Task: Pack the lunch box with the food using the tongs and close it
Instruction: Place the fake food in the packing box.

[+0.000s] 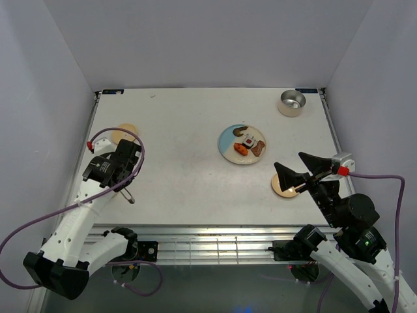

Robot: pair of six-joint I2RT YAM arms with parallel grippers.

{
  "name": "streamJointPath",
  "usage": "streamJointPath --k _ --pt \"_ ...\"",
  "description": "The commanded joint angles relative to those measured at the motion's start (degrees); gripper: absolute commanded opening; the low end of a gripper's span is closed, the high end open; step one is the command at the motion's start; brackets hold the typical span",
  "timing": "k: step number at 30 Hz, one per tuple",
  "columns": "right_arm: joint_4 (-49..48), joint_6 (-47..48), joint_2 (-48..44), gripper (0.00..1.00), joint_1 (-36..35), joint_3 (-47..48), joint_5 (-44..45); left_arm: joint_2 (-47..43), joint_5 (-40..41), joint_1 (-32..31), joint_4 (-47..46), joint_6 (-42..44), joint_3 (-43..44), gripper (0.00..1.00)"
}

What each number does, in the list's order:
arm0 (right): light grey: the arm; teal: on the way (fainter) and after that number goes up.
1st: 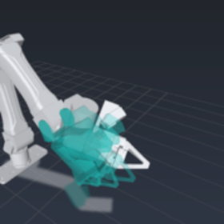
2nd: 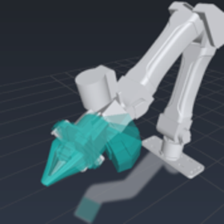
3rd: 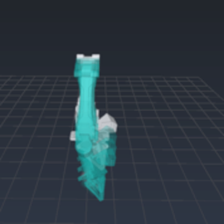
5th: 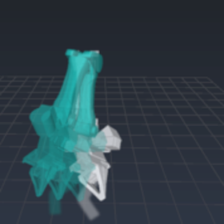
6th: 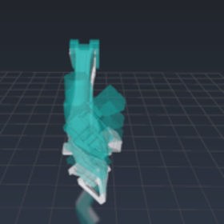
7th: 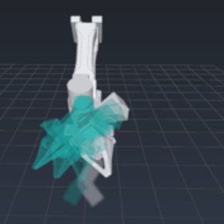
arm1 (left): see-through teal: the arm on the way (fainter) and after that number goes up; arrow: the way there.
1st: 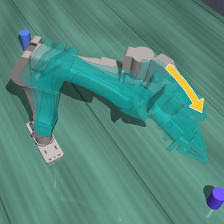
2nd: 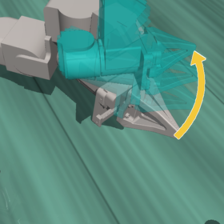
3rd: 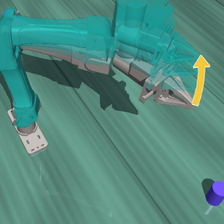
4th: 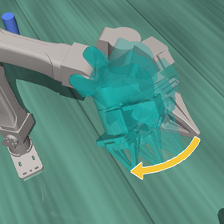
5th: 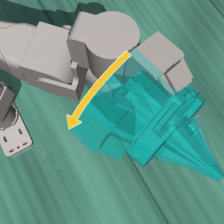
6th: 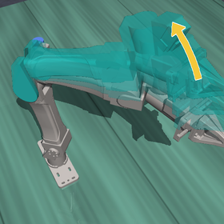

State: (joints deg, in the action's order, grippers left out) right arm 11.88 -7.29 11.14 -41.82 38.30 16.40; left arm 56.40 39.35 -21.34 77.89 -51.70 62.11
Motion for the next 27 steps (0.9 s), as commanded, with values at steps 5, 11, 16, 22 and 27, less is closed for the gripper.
streamJointPath --k 5,11,16,22,27 --pt "-2.56 0.35 0.55 0.96 -0.45 0.81 0.91 1.95 0.47 4.54 2.36 -4.64 -0.41 0.0" --pt "-2.47 0.52 0.47 0.96 -0.54 1.25 1.88 3.89 -1.56 7.28 2.62 -5.51 -1.11 0.0" --pt "-2.47 0.61 0.99 0.96 -0.63 1.25 1.88 4.42 -2.96 8.95 1.92 -3.85 -2.17 0.0" --pt "-1.68 0.61 0.73 0.96 -0.8 1.25 2.58 4.33 -3.84 9.57 -0.1 -1.13 -2.69 0.13" --pt "-1.68 0.61 0.29 0.96 -0.8 0.98 4.51 3.63 -3.58 9.74 -0.37 -0.59 -2.52 0.29"
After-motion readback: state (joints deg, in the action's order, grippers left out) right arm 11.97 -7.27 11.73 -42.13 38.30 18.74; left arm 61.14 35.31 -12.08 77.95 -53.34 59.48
